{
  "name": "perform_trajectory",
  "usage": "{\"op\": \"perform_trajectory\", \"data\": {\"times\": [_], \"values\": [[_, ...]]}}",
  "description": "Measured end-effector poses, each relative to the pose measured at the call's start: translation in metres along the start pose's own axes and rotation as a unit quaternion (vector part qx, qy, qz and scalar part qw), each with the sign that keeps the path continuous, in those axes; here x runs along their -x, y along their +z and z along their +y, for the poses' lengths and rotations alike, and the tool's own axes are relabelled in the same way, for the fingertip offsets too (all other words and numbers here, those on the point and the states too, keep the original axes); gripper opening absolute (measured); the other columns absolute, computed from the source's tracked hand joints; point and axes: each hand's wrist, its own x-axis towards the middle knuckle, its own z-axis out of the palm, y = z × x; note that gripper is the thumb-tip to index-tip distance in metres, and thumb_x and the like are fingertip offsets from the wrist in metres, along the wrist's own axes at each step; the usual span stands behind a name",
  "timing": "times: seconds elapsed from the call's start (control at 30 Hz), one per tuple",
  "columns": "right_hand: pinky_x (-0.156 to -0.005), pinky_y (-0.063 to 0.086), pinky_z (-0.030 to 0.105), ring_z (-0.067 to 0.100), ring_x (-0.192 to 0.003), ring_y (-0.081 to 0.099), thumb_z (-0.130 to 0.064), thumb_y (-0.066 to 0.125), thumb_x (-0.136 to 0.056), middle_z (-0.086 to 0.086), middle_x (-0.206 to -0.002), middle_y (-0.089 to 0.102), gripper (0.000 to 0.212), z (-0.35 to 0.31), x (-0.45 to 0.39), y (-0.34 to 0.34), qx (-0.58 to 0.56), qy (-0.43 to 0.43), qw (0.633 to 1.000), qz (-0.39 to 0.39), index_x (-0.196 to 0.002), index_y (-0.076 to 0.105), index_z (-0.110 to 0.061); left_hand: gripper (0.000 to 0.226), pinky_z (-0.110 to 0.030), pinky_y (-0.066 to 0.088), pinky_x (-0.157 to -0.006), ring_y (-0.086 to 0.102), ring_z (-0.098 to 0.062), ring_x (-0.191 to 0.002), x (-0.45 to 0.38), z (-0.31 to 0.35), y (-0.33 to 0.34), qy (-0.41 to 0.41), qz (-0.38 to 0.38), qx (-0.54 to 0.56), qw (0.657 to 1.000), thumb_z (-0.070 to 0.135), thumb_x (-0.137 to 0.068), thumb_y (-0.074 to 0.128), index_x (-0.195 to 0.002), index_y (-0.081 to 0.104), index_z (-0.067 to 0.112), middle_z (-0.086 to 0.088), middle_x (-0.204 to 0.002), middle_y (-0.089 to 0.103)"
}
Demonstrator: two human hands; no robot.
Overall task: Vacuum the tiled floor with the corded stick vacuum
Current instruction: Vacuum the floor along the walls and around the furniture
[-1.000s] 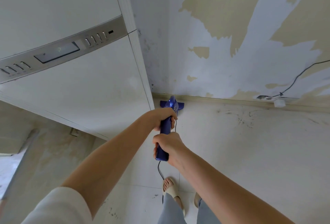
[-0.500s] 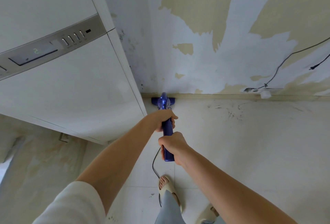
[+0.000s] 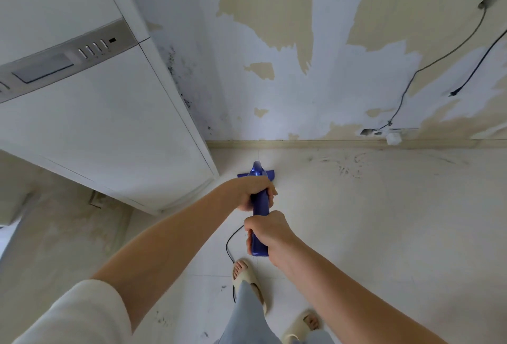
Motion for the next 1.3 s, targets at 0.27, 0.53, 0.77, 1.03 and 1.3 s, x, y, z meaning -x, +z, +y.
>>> {"op": "perform_trajectory", "data": {"times": [0.27,0.53,0.77,1.03,1.3], "values": [[-0.038,0.041,0.019,0.015,-0.041,0.047,0.003,0.050,-0.080,0.008,-0.065,0.048,0.016,0.031,0.006,-0.001,-0.042,0.013,0.999,-0.019,-0.093,0.046,-0.005,0.017,-0.017,0.044,-0.048,0.043,-0.009,-0.039,0.009,-0.023,0.013,-0.023,0.020,-0.021,0.999,-0.002,-0.087,0.057,-0.085,0.044,0.009,-0.001,-0.050,0.046],[-0.044,0.044,0.023,0.016,-0.043,0.049,0.004,0.048,-0.078,0.009,-0.065,0.051,0.020,0.023,-0.027,0.010,-0.043,0.019,0.999,0.008,-0.095,0.046,-0.006,0.018,-0.018,0.042,-0.043,0.040,-0.009,-0.041,-0.017,-0.006,0.002,-0.004,0.039,-0.050,0.998,-0.004,-0.089,0.050,-0.080,0.042,0.010,-0.002,-0.052,0.044],[-0.043,0.046,0.022,0.016,-0.039,0.049,0.003,0.051,-0.077,0.009,-0.060,0.052,0.014,-0.015,-0.068,0.000,0.019,0.019,0.999,0.027,-0.089,0.049,-0.004,0.019,-0.021,0.040,-0.052,0.039,-0.012,-0.049,-0.055,0.033,-0.002,0.033,0.035,-0.008,0.999,-0.003,-0.089,0.048,-0.079,0.041,0.011,-0.004,-0.056,0.043],[-0.043,0.043,0.022,0.017,-0.043,0.048,0.004,0.050,-0.081,0.008,-0.063,0.048,0.012,-0.062,-0.079,0.037,-0.009,0.005,1.000,-0.001,-0.084,0.045,-0.006,0.012,-0.016,0.042,-0.040,0.043,-0.007,-0.036,-0.050,0.073,-0.046,0.039,0.042,0.041,0.997,0.002,-0.088,0.057,-0.087,0.046,0.008,0.000,-0.048,0.046],[-0.039,0.043,0.018,0.016,-0.045,0.048,0.000,0.060,-0.082,0.010,-0.064,0.051,0.013,-0.060,-0.044,-0.015,-0.012,-0.006,1.000,0.008,-0.091,0.050,-0.003,0.018,-0.018,0.045,-0.043,0.048,-0.008,-0.042,-0.048,0.059,0.000,0.040,-0.004,0.209,0.977,0.002,-0.082,0.063,-0.090,0.048,0.009,-0.001,-0.054,0.049]]}}
